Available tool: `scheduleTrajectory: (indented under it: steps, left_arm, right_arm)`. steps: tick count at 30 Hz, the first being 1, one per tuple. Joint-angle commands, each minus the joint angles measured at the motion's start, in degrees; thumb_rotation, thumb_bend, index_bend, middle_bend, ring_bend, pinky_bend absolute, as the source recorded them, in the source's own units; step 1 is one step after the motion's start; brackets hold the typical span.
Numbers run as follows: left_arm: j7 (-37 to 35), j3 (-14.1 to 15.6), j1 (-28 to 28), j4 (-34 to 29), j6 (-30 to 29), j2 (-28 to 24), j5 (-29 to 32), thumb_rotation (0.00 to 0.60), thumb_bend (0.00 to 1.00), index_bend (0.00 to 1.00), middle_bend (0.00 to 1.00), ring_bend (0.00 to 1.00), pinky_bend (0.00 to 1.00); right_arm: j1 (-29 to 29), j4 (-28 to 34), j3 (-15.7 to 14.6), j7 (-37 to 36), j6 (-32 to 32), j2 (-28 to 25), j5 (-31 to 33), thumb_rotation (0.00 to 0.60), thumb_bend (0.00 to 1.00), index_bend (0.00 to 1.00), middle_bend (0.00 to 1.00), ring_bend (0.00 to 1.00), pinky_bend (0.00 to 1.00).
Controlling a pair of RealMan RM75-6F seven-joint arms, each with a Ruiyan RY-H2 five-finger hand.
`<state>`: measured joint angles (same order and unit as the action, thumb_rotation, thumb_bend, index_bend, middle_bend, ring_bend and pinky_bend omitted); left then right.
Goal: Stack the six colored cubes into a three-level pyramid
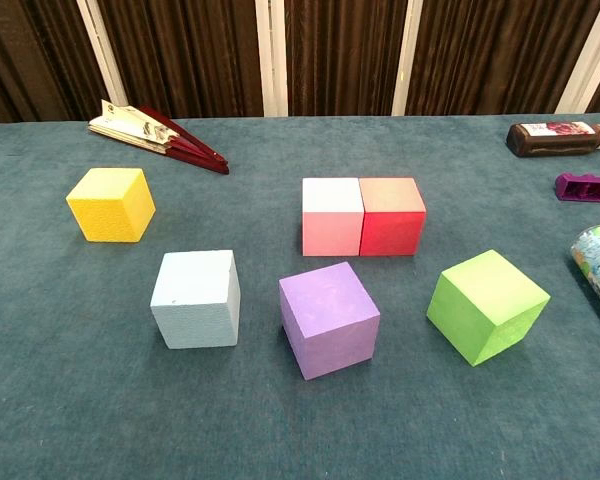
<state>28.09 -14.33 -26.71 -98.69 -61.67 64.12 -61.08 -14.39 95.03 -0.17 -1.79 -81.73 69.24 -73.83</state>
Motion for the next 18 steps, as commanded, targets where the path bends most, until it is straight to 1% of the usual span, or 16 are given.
scheduleTrajectory:
  steps: [1, 8, 10, 15, 18]
  left_arm:
    - [1.6, -1.1, -3.4, 2.2, 3.2, 1.8, 3.8, 0.6, 0.31, 0.1, 0.02, 0.0, 0.03]
    - [6.2, -1.2, -9.3, 5.9, 8.4, 4.0, 11.2, 0.6, 0.31, 0.08, 0.02, 0.0, 0.03]
    - [6.9, -1.1, -11.1, 6.7, 10.2, 4.6, 14.3, 0.6, 0.29, 0.07, 0.02, 0.0, 0.03]
    - [9.9, 0.1, -15.3, 8.1, 13.9, 5.7, 21.0, 0.6, 0.24, 0.06, 0.02, 0.0, 0.03]
    - [10.4, 0.9, -17.0, 8.2, 15.2, 6.0, 23.3, 0.6, 0.22, 0.05, 0.01, 0.0, 0.02]
  right_arm:
    - [0.5, -0.1, 0.8, 0.5, 0.3, 0.3, 1.0, 0.6, 0.0, 0.14, 0.1, 0.06, 0.0]
    - [0.8, 0.8, 1.7, 2.0, 2.7, -0.2, 2.6, 0.6, 0.0, 0.14, 0.1, 0.06, 0.0]
    - [0.8, 1.2, 2.0, 2.5, 3.3, -0.3, 3.1, 0.6, 0.0, 0.14, 0.1, 0.06, 0.0]
    - [0.7, 2.3, 2.2, 4.6, 5.7, -0.9, 4.7, 0.6, 0.0, 0.14, 0.1, 0.06, 0.0]
    - [0.4, 3.0, 2.4, 5.4, 7.3, -1.4, 5.7, 0.6, 0.0, 0.14, 0.1, 0.06, 0.0]
